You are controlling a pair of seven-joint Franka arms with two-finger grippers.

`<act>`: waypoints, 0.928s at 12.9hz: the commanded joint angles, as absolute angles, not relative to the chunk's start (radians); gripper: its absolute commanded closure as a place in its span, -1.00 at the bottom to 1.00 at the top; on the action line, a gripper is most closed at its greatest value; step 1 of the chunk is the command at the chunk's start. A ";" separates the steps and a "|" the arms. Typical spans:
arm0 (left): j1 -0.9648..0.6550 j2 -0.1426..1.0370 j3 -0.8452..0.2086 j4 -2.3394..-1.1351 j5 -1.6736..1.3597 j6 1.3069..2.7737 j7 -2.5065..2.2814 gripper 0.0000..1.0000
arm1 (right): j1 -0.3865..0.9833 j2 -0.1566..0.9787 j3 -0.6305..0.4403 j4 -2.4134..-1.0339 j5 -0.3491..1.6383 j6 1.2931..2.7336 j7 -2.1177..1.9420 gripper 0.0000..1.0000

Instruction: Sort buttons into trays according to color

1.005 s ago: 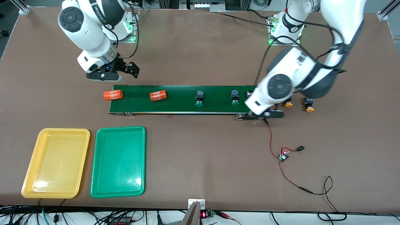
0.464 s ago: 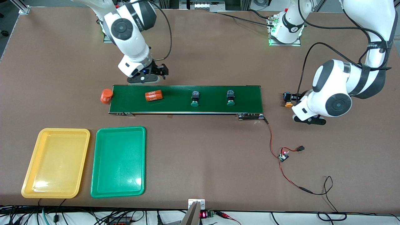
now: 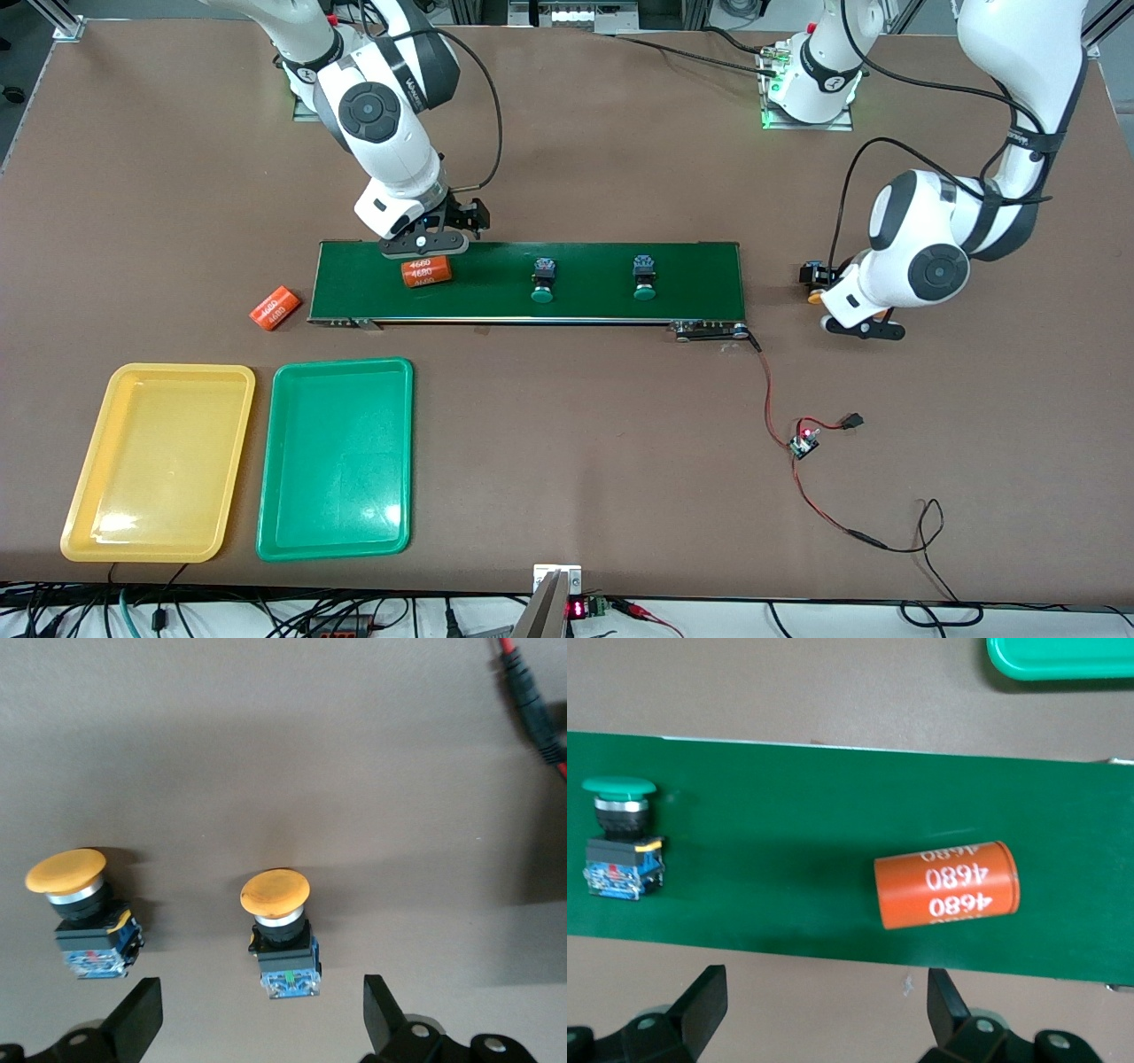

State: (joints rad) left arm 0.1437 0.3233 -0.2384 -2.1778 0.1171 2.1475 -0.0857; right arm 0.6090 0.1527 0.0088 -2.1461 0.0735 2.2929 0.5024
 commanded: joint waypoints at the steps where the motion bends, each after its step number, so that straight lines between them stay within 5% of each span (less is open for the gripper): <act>1: 0.141 0.259 -0.227 -2.276 0.095 2.242 -0.066 -1.00 | 0.630 0.210 0.008 -2.091 0.071 2.313 0.555 -1.00; 12: 0.141 0.310 -0.218 -2.353 0.095 2.382 -0.121 -1.00 | 0.673 0.369 0.009 -1.968 0.064 2.391 0.749 -1.00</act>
